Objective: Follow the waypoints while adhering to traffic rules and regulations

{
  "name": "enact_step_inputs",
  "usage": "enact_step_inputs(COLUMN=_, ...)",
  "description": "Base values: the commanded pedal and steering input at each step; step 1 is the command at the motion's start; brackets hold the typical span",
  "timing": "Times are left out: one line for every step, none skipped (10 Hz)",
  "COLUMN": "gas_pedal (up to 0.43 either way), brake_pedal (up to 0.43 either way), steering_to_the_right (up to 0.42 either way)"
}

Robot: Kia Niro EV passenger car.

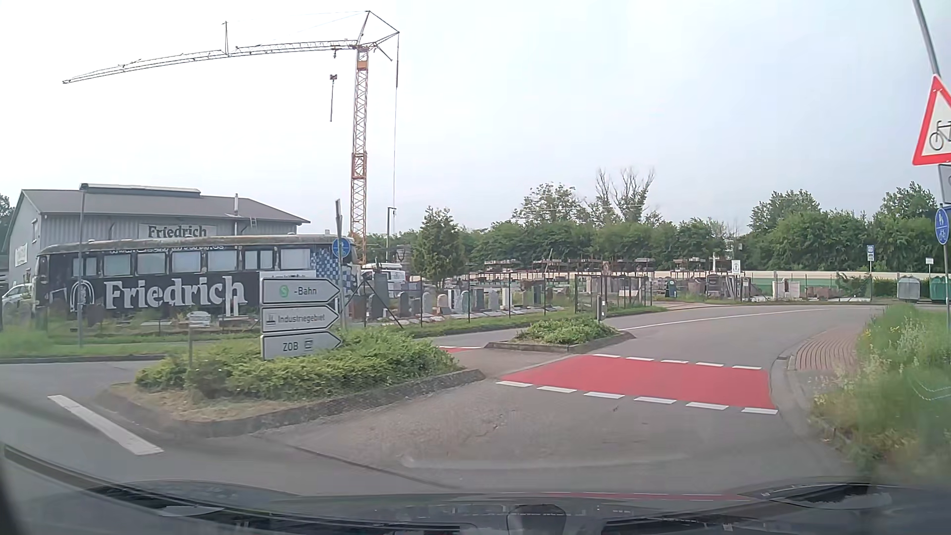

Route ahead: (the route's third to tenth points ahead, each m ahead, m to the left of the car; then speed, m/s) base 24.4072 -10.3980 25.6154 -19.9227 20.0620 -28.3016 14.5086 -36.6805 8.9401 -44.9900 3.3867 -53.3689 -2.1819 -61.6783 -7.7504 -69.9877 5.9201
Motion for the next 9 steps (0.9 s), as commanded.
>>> enact_step_inputs(gas_pedal=0.059, brake_pedal=0.000, steering_to_the_right=0.139)
enact_step_inputs(gas_pedal=0.059, brake_pedal=0.000, steering_to_the_right=0.151)
enact_step_inputs(gas_pedal=0.067, brake_pedal=0.000, steering_to_the_right=0.160)
enact_step_inputs(gas_pedal=0.067, brake_pedal=0.000, steering_to_the_right=0.168)
enact_step_inputs(gas_pedal=0.067, brake_pedal=0.000, steering_to_the_right=0.174)
enact_step_inputs(gas_pedal=0.067, brake_pedal=0.000, steering_to_the_right=0.175)
enact_step_inputs(gas_pedal=0.067, brake_pedal=0.000, steering_to_the_right=0.175)
enact_step_inputs(gas_pedal=0.067, brake_pedal=0.000, steering_to_the_right=0.175)
enact_step_inputs(gas_pedal=0.067, brake_pedal=0.000, steering_to_the_right=0.175)
